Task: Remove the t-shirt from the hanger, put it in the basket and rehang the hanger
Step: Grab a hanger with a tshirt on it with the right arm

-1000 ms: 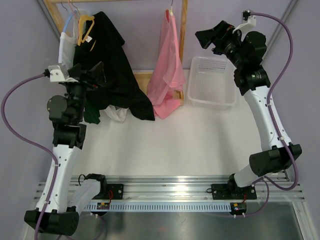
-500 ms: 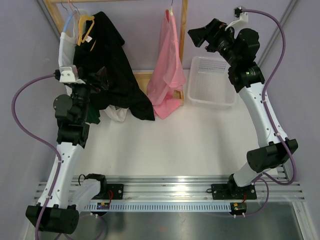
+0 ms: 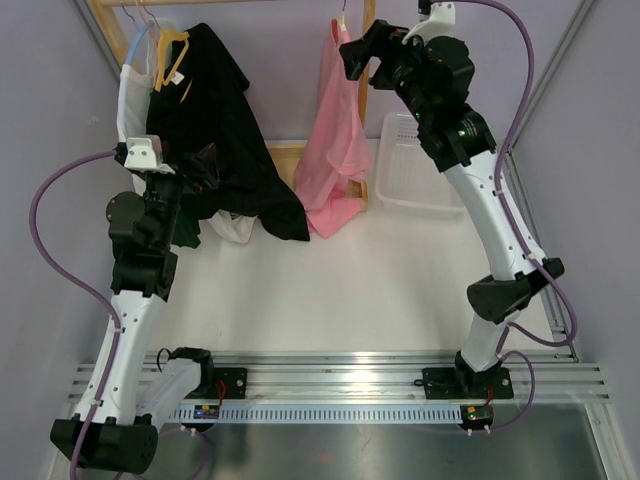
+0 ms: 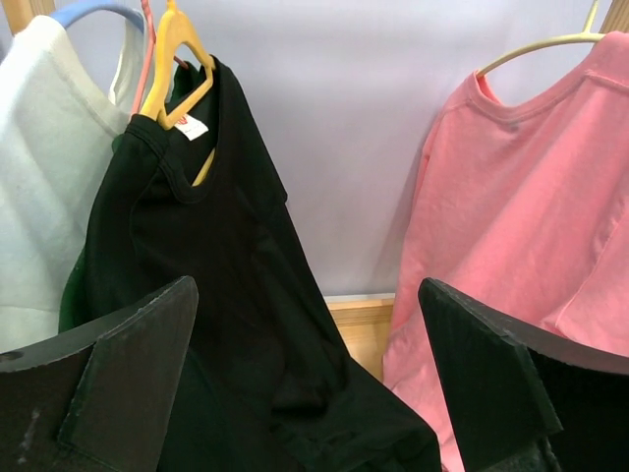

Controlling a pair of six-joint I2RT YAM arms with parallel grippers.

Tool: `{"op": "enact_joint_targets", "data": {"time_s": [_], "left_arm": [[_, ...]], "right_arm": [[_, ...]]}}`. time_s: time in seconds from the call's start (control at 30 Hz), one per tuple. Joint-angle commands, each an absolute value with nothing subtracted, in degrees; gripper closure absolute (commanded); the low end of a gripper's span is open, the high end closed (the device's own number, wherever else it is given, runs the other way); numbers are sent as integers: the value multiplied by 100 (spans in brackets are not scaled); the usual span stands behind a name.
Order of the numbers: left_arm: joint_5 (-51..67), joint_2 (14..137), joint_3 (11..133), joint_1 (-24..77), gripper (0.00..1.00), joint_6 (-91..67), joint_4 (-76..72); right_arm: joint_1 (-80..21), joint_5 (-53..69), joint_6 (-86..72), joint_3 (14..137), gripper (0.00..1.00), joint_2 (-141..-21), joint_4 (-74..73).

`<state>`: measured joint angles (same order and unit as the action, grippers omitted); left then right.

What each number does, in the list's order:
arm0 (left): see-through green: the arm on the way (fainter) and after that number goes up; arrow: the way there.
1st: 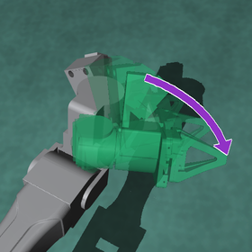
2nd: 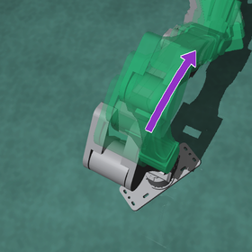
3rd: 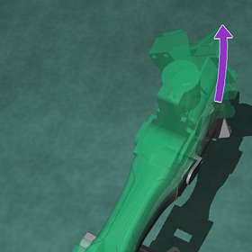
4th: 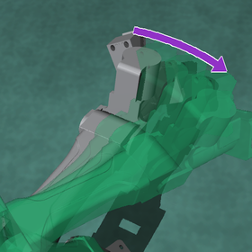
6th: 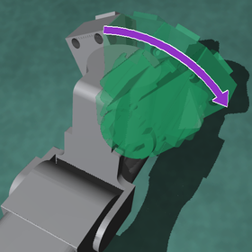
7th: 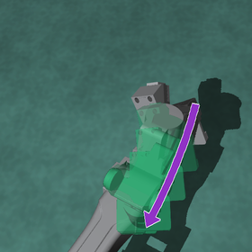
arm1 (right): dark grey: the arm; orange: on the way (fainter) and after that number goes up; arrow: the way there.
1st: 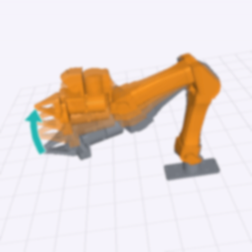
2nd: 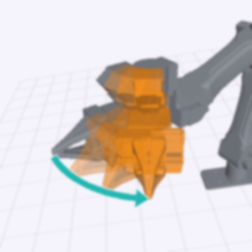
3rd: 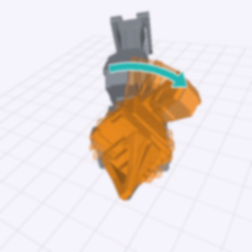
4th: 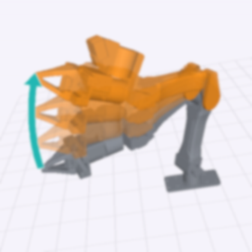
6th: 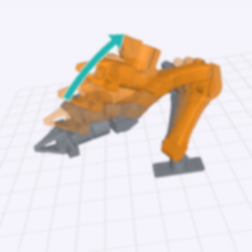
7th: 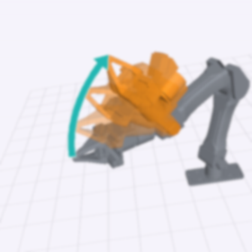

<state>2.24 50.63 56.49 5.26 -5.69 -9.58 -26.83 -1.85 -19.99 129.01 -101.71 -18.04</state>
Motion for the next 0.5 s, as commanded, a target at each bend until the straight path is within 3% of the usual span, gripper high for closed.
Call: {"op": "enact_joint_targets", "data": {"time_s": [0.0, 0.23, 0.3, 0.47], "left_arm": [[378, 4957, 5625, 536, 1, -413, -1020], [518, 5106, 5774, 536, 1, -431, -774], [527, 5185, 5827, 536, 1, -439, -721], [492, 5326, 5880, 545, 1, -413, -703]], "right_arm": [[-3023, -1246, -1389, 13666, 5, -10590, -2416], [-3182, -1933, -1195, 14930, 14, -11390, -2970], [-3190, -1986, -1187, 15073, 21, -11566, -3076], [-3190, -2021, -1169, 15135, 26, -11672, -3032]]}}
